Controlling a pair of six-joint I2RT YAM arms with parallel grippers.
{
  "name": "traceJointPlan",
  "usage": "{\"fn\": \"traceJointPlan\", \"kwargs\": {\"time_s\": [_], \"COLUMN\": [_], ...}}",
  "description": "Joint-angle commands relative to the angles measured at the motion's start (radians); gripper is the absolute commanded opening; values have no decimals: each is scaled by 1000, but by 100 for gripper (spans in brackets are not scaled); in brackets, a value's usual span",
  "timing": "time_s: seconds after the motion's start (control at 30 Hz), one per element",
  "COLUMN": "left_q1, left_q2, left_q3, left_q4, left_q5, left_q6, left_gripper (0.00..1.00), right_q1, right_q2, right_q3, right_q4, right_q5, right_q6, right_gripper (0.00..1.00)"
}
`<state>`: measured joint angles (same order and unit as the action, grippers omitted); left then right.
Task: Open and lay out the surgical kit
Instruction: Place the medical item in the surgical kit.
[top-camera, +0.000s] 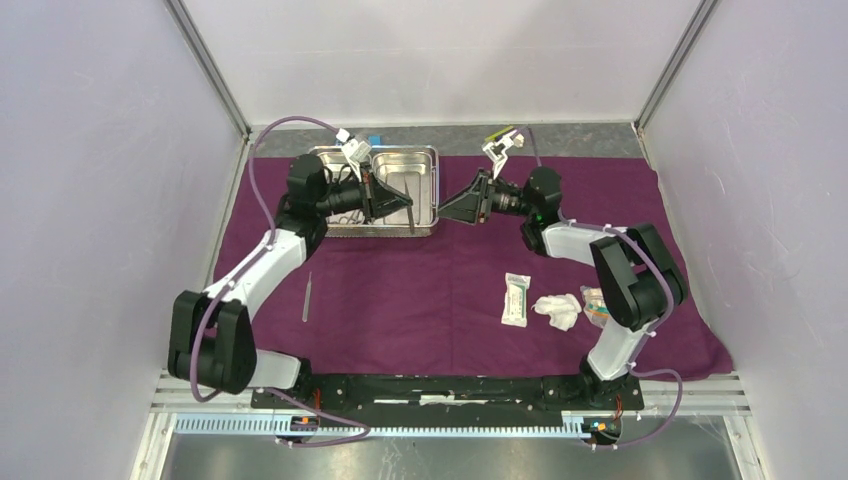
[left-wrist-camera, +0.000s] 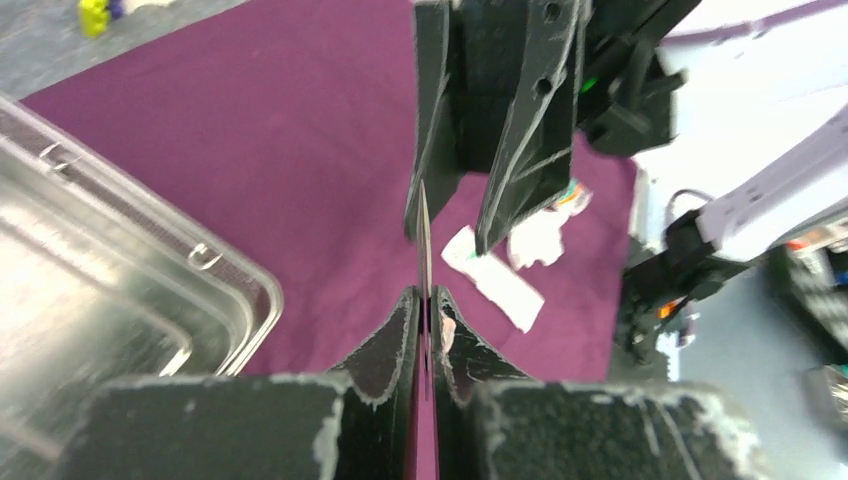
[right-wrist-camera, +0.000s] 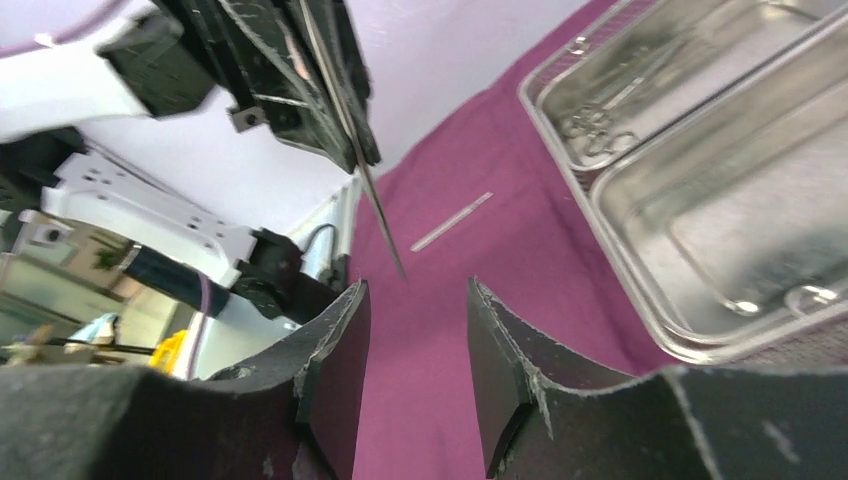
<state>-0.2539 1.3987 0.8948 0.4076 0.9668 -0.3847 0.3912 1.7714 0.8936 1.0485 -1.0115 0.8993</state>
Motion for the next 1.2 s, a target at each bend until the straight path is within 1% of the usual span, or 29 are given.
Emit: {"fn": "traceJointPlan", "kwargs": {"time_s": [0.0,0.07,0.13,0.2,0.27,0.33,0.4,0.5,0.6,0.67,0.97,1.07,1.17], "left_q1": [2,1,-1,-3,-5,-5,-5,-5,-5,-1,69,74,82], "left_q2": [-87,-93,-100,-109,-109,-84,-49,8,24,41,105,123,160], "left_q3": [112,160,184,188,187,187,180,147,119,107,87,90,98], "left_q4": [-613,-835,-1015,-1114,-1184,-1246,-1297,-1330,-1321,-1311,-1284,-1287,-1294], "left_q5": [-142,-225,-331,-421,-499,-560,-610,-652,-735,-758,-777,-782,-774], "left_q6": [457,569,632,644,620,586,544,487,474,450,395,395,395], "left_gripper": [2,2,2,2,2,2,2,2,2,2,3,8,9], "right_q1": [-32,-47,-55,-54,-55,-56,-57,-68,-82,-93,-125,-128,-134], "right_q2": [-85,-118,-156,-194,-229,-257,-270,-267,-262,-254,-218,-203,-188], "right_q3": [-21,-30,-30,-28,-35,-46,-58,-69,-80,-82,-76,-69,-59], "right_q4": [-167,-277,-417,-544,-618,-661,-664,-666,-660,-655,-639,-641,-663], "right_q5": [-10,-1,23,57,97,140,163,159,159,155,145,145,148], "right_q6": [-231,-348,-490,-642,-736,-791,-807,-807,-803,-793,-760,-756,-774], "right_gripper": [47,47,47,47,47,47,47,46,46,46,45,45,45]}}
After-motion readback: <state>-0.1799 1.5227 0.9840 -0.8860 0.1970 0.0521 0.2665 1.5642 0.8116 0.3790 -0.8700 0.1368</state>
